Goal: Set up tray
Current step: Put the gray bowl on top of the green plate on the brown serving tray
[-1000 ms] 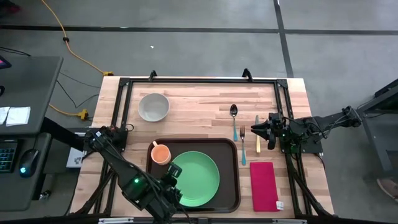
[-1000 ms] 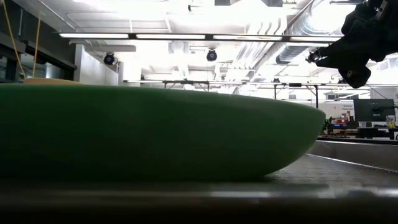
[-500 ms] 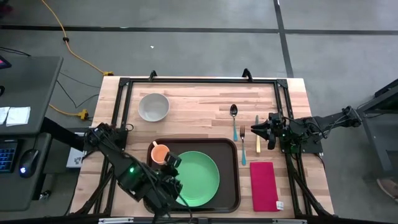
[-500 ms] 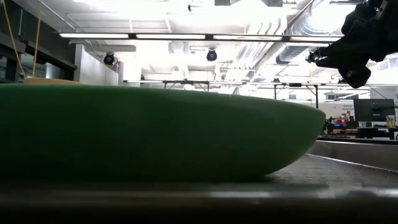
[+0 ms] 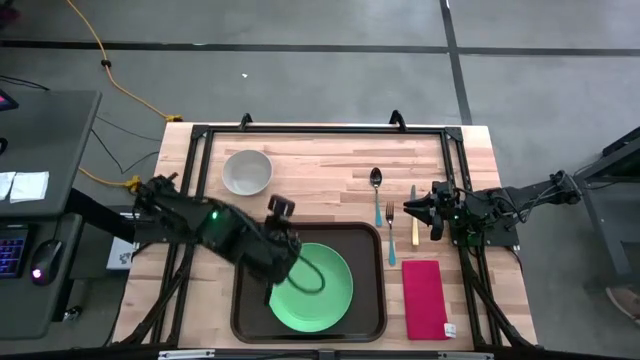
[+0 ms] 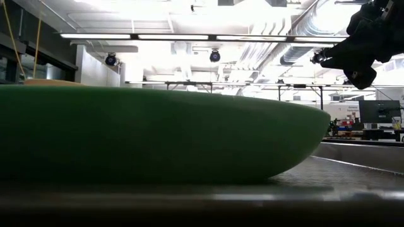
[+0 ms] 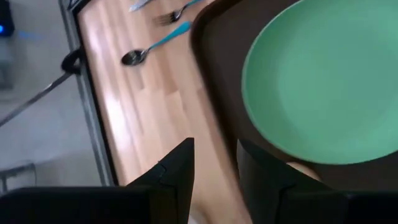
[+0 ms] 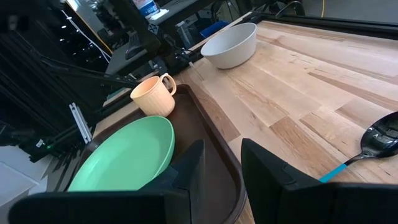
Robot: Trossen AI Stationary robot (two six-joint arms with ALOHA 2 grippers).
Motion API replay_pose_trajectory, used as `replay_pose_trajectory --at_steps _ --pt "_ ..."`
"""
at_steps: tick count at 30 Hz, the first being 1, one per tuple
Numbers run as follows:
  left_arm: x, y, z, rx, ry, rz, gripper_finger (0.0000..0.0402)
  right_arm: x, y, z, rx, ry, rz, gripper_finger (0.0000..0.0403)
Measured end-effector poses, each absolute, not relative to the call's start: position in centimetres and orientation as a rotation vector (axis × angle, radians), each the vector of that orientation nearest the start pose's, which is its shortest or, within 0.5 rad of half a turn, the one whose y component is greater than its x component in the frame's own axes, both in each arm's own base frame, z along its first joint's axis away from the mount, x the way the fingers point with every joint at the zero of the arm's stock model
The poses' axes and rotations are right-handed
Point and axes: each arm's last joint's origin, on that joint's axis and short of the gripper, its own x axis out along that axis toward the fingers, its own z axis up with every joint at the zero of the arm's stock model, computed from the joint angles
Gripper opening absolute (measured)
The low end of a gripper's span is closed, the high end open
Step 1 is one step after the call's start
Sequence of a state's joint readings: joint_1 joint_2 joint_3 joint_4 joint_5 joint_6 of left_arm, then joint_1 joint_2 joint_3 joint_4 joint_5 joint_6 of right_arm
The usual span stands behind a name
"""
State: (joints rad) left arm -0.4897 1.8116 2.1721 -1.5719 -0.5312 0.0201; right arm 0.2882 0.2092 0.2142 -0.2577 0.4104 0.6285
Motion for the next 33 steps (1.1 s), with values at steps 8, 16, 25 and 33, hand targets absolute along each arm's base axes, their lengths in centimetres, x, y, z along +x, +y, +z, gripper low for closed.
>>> replay_pose_trajectory --at_steps 8,16,25,33 --pt "28.3 -9.6 41.9 0.588 1.099 0.120 0.0150 9.7 1.7 19.6 0.538 0.191 -0.191 0.0083" --pt "26.8 -7.2 41.9 0.556 1.124 0.174 0.0150 9.7 1.7 19.6 0.538 0.191 -0.190 0.0083" --pt "25.4 -6.2 42.2 0.556 1.115 0.208 0.0150 9.7 1.7 19.6 0.538 0.190 -0.192 0.0083" --pt "24.8 -5.9 42.7 0.575 1.098 0.215 0.0150 9.7 1.7 19.6 0.538 0.189 -0.195 0.0083"
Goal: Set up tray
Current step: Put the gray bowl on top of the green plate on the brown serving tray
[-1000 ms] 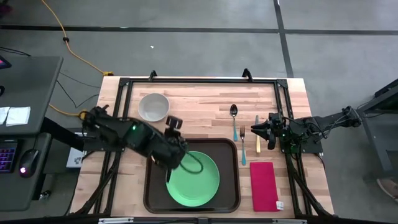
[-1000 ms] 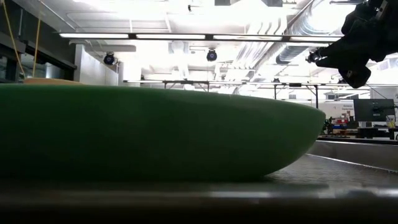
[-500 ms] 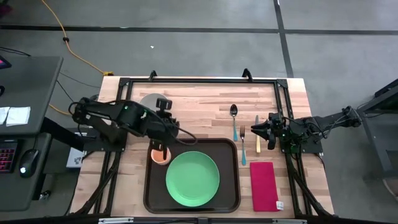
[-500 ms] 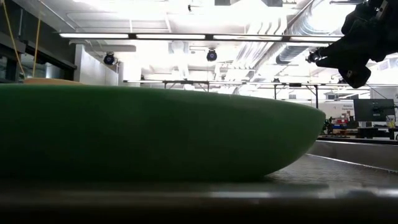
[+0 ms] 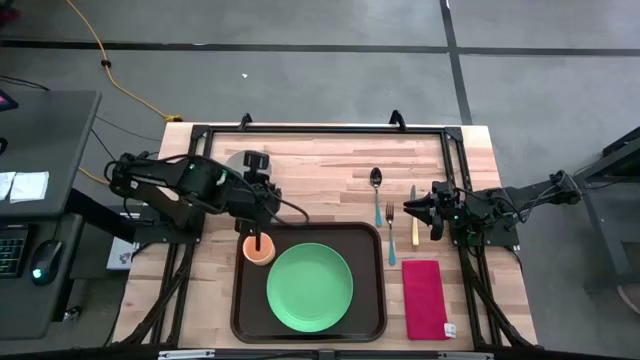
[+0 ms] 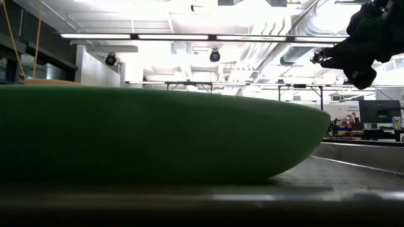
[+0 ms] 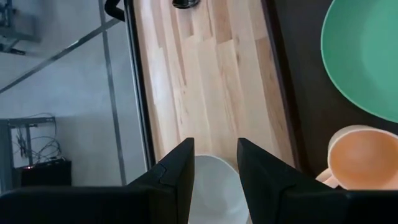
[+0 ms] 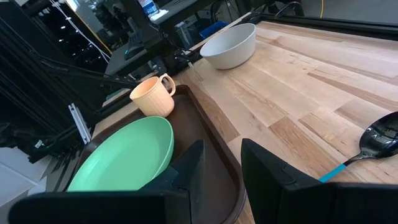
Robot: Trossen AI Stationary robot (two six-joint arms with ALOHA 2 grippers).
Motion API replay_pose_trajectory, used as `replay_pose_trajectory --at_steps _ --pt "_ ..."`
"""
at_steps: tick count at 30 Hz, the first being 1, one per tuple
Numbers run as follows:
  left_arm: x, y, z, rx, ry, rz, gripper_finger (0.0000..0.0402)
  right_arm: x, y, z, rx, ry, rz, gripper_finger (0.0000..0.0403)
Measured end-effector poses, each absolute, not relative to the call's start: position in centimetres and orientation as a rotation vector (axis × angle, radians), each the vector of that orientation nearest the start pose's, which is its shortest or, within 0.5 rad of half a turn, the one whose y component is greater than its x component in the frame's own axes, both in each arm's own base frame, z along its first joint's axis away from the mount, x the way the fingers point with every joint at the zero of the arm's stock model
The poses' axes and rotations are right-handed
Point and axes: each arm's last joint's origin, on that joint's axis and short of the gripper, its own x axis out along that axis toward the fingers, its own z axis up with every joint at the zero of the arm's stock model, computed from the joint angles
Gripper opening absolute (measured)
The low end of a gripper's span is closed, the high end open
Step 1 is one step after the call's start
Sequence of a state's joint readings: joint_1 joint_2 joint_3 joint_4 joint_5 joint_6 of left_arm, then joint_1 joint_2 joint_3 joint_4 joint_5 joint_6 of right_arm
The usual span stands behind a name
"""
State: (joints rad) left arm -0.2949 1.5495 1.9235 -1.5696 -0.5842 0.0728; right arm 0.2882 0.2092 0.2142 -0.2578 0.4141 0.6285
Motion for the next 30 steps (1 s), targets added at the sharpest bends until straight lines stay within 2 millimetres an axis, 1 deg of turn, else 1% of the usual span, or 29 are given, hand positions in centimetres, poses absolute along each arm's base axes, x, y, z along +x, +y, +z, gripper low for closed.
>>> replay_pose_trajectory --at_steps 4,8,19,26,30 --pt "24.1 -4.9 43.3 0.552 1.083 0.246 0.0150 9.7 1.7 19.6 0.537 0.189 -0.197 0.0083" --pt "23.2 -3.5 43.1 0.528 1.102 0.287 0.0150 9.7 1.7 19.6 0.538 0.188 -0.197 0.0083" --pt "20.5 -0.4 41.1 0.454 1.174 0.397 0.0150 9.7 1.6 19.6 0.530 0.187 -0.200 0.0083" --pt "19.0 0.8 40.3 0.395 1.180 0.425 0.0150 9.7 1.6 19.6 0.530 0.187 -0.200 0.0083" --pt "18.5 1.0 40.3 0.388 1.168 0.431 0.0150 9.7 1.6 19.6 0.530 0.187 -0.200 0.0083"
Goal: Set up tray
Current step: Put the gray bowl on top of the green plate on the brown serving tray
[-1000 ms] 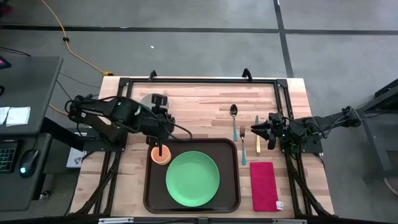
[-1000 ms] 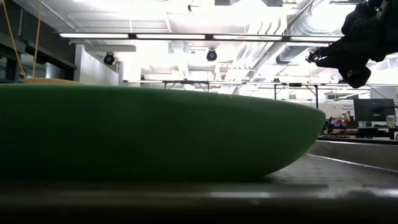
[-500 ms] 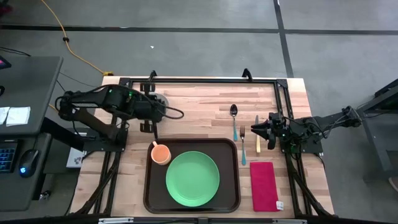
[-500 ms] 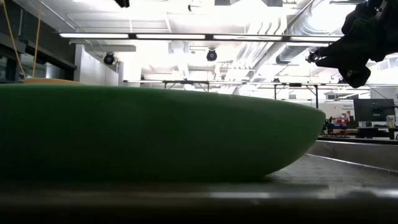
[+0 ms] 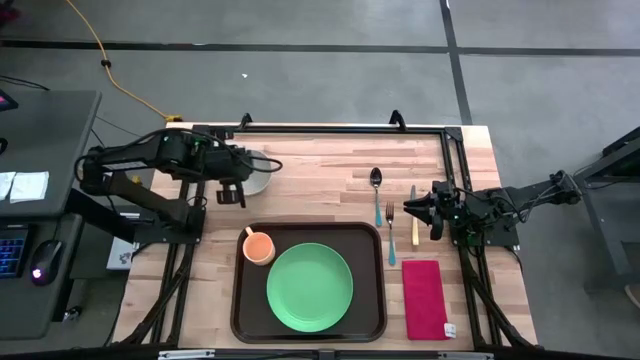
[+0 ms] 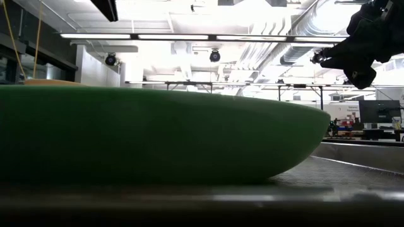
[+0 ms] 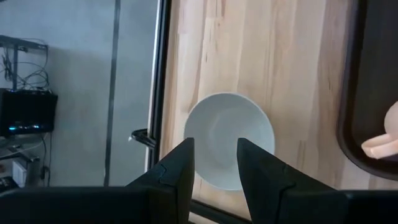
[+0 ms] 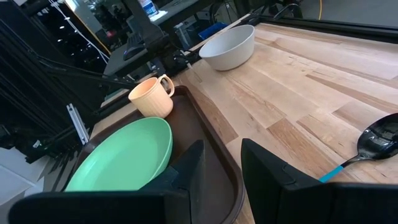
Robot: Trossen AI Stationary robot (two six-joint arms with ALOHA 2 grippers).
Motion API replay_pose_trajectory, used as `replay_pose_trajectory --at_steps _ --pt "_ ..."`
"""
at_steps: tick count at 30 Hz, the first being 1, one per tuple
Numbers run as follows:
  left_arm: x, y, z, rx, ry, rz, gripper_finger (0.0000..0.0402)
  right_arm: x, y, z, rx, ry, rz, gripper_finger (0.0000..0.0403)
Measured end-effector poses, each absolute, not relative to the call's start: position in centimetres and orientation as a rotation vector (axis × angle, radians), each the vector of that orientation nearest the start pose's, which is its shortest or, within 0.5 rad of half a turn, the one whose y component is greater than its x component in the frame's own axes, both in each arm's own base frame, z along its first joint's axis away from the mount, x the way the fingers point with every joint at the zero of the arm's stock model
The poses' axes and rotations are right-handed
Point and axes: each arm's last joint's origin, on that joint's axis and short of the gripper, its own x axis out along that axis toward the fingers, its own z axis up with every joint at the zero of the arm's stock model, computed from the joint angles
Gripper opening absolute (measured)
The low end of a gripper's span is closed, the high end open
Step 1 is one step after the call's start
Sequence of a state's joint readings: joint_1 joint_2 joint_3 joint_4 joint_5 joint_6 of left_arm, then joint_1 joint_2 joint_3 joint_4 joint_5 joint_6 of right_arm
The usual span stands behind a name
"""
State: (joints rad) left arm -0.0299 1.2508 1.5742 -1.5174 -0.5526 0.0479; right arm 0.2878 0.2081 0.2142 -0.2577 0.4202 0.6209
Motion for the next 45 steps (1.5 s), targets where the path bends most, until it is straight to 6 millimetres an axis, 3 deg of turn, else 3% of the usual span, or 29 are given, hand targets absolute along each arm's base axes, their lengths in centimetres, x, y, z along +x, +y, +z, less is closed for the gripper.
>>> replay_pose_trajectory --at_steps 15,30,38,45 --pt "17.9 2.0 40.5 0.356 1.174 0.486 0.0150 9.7 1.6 19.6 0.530 0.187 -0.200 0.0083" --pt "16.7 6.4 40.4 0.076 1.203 0.656 0.0150 9.7 1.6 19.6 0.530 0.187 -0.199 0.0083" --pt "15.1 8.8 40.2 -0.090 1.243 0.785 0.0150 9.7 1.6 19.6 0.530 0.187 -0.199 0.0083" --pt "14.3 10.4 39.1 -0.197 1.284 0.822 0.0150 9.7 1.6 19.6 0.530 0.187 -0.199 0.0083"
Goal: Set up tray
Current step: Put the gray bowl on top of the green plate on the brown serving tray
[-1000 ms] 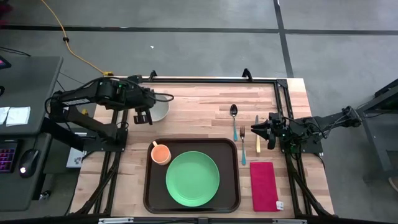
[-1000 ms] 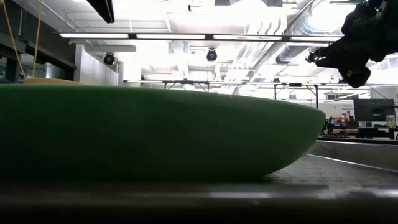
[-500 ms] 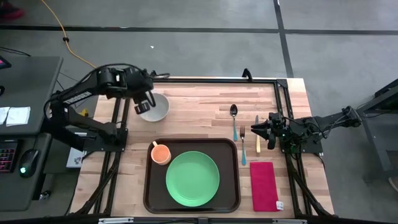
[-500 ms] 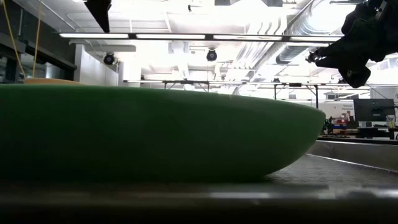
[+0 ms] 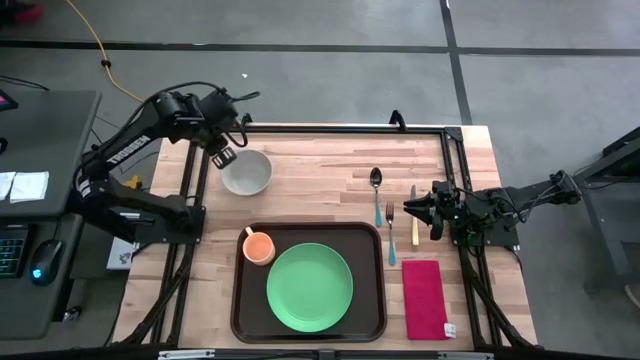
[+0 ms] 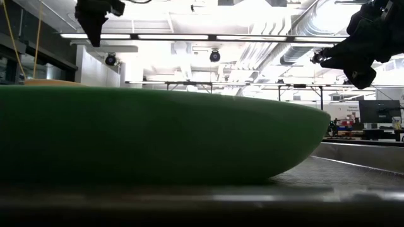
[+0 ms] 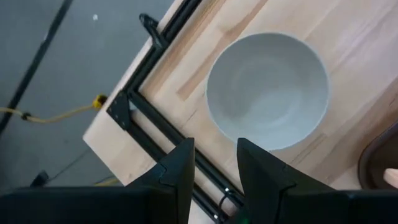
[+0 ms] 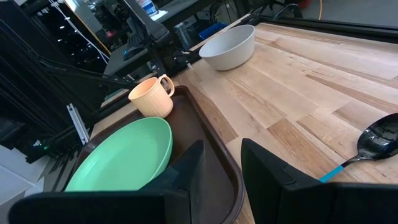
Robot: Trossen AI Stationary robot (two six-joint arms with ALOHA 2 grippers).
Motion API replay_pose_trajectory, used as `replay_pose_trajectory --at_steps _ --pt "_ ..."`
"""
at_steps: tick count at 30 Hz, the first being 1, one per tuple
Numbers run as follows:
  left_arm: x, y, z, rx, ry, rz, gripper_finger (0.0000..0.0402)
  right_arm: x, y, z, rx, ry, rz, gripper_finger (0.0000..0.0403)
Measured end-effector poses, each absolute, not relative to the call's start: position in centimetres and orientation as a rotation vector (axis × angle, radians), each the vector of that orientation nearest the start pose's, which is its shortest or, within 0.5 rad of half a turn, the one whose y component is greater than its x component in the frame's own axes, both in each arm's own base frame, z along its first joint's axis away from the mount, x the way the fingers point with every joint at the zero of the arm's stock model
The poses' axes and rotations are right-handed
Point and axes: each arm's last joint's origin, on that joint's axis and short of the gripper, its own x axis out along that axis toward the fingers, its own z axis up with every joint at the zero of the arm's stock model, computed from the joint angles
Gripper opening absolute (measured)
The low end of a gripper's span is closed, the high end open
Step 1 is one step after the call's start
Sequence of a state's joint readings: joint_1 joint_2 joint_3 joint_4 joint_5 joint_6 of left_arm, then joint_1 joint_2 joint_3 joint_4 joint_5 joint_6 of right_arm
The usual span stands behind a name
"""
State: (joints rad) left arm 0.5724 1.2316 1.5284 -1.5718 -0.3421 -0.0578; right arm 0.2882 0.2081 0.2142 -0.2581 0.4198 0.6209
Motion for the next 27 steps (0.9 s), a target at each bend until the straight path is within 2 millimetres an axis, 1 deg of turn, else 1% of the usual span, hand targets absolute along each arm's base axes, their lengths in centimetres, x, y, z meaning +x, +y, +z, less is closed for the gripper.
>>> replay_pose_trajectory --at_steps 8,24,27 --pt "14.2 10.8 37.8 -0.270 1.320 0.829 0.0150 9.7 1.6 19.6 0.530 0.187 -0.199 0.0083" --pt "14.4 10.7 37.7 -0.317 1.306 0.801 0.0150 9.7 1.6 19.6 0.530 0.187 -0.199 0.0083" --pt "14.4 10.6 37.6 -0.356 1.295 0.782 0.0150 9.7 1.6 19.6 0.530 0.187 -0.199 0.0083"
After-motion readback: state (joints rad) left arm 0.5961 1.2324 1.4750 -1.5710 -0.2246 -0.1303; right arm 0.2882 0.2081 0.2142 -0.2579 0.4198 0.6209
